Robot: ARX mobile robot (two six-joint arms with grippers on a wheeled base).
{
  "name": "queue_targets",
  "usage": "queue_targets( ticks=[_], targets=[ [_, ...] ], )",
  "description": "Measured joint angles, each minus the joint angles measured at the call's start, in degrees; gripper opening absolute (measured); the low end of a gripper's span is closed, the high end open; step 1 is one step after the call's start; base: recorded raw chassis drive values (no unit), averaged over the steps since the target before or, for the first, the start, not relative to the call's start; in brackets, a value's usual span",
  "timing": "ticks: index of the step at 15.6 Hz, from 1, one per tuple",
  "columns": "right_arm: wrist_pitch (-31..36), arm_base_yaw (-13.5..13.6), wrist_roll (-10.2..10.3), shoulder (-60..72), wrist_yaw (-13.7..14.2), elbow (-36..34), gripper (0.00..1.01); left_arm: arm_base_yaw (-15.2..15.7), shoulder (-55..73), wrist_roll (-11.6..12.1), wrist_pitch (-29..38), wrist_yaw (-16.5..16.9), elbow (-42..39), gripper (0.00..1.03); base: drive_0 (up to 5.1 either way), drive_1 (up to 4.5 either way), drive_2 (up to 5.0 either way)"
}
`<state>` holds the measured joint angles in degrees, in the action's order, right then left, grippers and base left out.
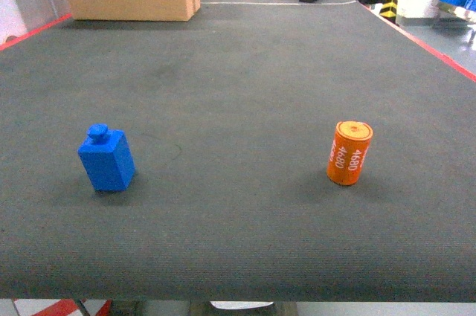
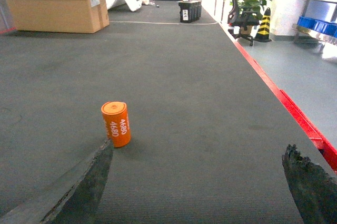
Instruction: Sort blue parts and orange caps into right shelf containers
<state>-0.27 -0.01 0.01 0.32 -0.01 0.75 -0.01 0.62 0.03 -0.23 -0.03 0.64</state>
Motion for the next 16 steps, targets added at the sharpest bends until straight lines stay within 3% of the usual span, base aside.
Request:
queue_targets(
  ticks=[9, 10, 11, 12, 13, 16],
  targets=[
    [0.00, 0.00, 0.00, 0.00, 0.00, 0.00, 0.98, 0.00, 0.00, 0.00, 0.00, 0.00, 0.00, 0.98, 0.0, 0.00, 0.0],
    [-4.11, 1.66, 0.61, 1.05, 4.72, 1.01, 0.98, -1.05, 0.57, -0.28, -1.29, -3.41, 0.26, 0.98, 0.0, 0.00, 0.0],
    [-7.48, 8.02, 1.88, 8.13, 15.45, 3.74, 0.98, -7.08, 5.42, -1.03, 0.20, -14.86, 0.87, 0.98, 0.0, 0.00, 0.0],
    [-2.99, 11.47, 2.14, 13.92, 21.42, 5.01, 0.98, -10.82, 13.35, -1.14, 6.10, -23.02, 2.03, 0.98, 0.0, 0.00, 0.0],
    [1.44, 11.61, 2.56, 17.64, 22.25, 6.49, 0.98, -9.31, 19.67, -1.01, 12.74, -25.79, 3.08, 0.98, 0.0, 0.00, 0.0],
    [16.96, 10.47, 3.48, 34.71, 15.65, 12.31, 0.98, -4.81, 39.34, 0.68, 29.57, -17.94, 10.49, 0.98, 0.0, 0.00, 0.0]
  ],
)
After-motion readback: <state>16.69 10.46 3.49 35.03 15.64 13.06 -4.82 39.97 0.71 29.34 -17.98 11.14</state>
